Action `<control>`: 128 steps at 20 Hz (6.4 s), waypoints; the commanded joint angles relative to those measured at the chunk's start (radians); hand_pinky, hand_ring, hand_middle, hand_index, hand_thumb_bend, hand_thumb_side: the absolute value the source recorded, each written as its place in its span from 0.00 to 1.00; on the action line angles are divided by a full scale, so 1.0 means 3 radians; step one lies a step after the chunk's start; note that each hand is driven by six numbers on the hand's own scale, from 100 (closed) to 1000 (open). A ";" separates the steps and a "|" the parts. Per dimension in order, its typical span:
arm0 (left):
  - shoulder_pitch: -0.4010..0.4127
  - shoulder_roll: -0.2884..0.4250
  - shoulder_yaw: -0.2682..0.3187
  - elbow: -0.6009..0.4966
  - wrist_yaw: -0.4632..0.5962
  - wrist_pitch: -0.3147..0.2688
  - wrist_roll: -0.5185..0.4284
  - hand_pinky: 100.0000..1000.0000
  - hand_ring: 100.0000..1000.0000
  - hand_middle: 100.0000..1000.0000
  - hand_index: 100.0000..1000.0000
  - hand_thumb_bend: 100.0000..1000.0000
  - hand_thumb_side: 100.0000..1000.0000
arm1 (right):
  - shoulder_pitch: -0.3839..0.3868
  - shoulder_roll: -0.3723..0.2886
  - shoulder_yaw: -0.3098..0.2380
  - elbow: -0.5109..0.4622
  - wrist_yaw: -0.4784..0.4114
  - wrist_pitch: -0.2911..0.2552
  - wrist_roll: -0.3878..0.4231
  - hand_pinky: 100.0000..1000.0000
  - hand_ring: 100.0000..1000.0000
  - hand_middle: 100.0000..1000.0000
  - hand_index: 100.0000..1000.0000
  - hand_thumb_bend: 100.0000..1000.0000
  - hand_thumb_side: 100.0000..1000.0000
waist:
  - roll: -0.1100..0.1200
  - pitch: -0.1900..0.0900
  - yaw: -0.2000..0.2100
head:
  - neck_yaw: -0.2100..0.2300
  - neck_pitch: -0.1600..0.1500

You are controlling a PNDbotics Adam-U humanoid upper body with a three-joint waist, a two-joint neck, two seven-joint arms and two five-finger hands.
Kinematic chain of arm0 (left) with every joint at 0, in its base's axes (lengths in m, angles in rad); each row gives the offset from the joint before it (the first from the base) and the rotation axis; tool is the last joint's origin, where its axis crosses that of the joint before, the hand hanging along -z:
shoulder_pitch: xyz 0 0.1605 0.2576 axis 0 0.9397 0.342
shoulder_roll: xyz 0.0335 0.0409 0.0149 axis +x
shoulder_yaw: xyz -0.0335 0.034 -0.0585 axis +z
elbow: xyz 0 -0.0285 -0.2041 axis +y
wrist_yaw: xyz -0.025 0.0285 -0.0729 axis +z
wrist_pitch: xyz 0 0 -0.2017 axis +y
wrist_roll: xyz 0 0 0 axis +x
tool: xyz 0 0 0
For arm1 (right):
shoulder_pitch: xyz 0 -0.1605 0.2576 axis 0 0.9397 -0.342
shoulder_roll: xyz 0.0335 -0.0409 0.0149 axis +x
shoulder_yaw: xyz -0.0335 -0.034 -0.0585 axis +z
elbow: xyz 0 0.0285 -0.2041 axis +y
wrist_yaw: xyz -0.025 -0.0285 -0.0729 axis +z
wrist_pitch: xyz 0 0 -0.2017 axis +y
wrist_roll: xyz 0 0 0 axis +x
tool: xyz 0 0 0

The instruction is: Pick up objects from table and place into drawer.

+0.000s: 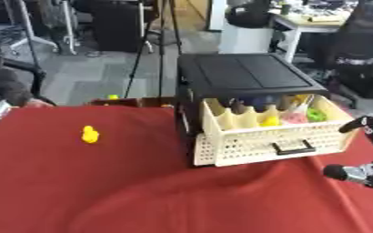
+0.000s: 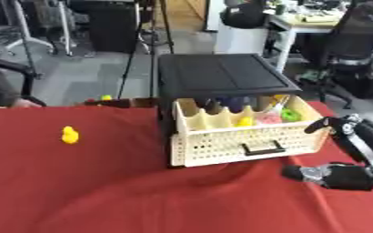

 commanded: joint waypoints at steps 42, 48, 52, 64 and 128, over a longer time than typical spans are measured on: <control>-0.0561 0.0322 -0.0022 0.1842 -0.2578 -0.0340 0.1469 0.42 0.48 0.64 0.84 0.35 0.39 | -0.0360 -0.0120 0.0148 -0.0149 -0.0080 -0.0081 0.0213 0.00 0.00 0.00 0.64 1.00 0.70 | 0.0426 0.0421 -0.0739 | 0.0273 -0.0321; -0.0553 0.0315 -0.0036 0.1884 -0.2489 -0.0253 0.1624 0.40 0.47 0.63 0.84 0.31 0.35 | -0.0368 -0.0128 0.0152 -0.0154 -0.0077 -0.0080 0.0222 0.00 0.00 0.00 0.64 1.00 0.69 | 0.0452 0.0472 -0.0753 | 0.0294 -0.0330; -0.0546 0.0316 -0.0043 0.1898 -0.2446 -0.0229 0.1681 0.40 0.47 0.63 0.84 0.29 0.35 | -0.0377 -0.0134 0.0152 -0.0158 -0.0071 -0.0080 0.0225 0.00 0.00 0.00 0.64 1.00 0.68 | 0.0464 0.0499 -0.0772 | 0.0294 -0.0343; -0.0517 0.0291 -0.0057 0.1901 -0.2406 -0.0227 0.1757 0.41 0.48 0.60 0.82 0.29 0.34 | -0.0391 -0.0146 0.0148 -0.0166 -0.0055 -0.0074 0.0232 0.00 0.00 0.00 0.64 1.00 0.67 | 0.0508 0.0565 -0.0814 | 0.0288 -0.0361; -0.0441 0.0542 -0.0366 0.0054 -0.0223 -0.0699 0.0381 0.08 0.17 0.26 0.45 0.00 0.00 | -0.0157 0.0054 0.0101 -0.0086 -0.0055 -0.0019 0.0163 0.00 0.00 0.00 0.64 1.00 0.73 | 0.0275 0.0132 -0.0481 | 0.0225 -0.0305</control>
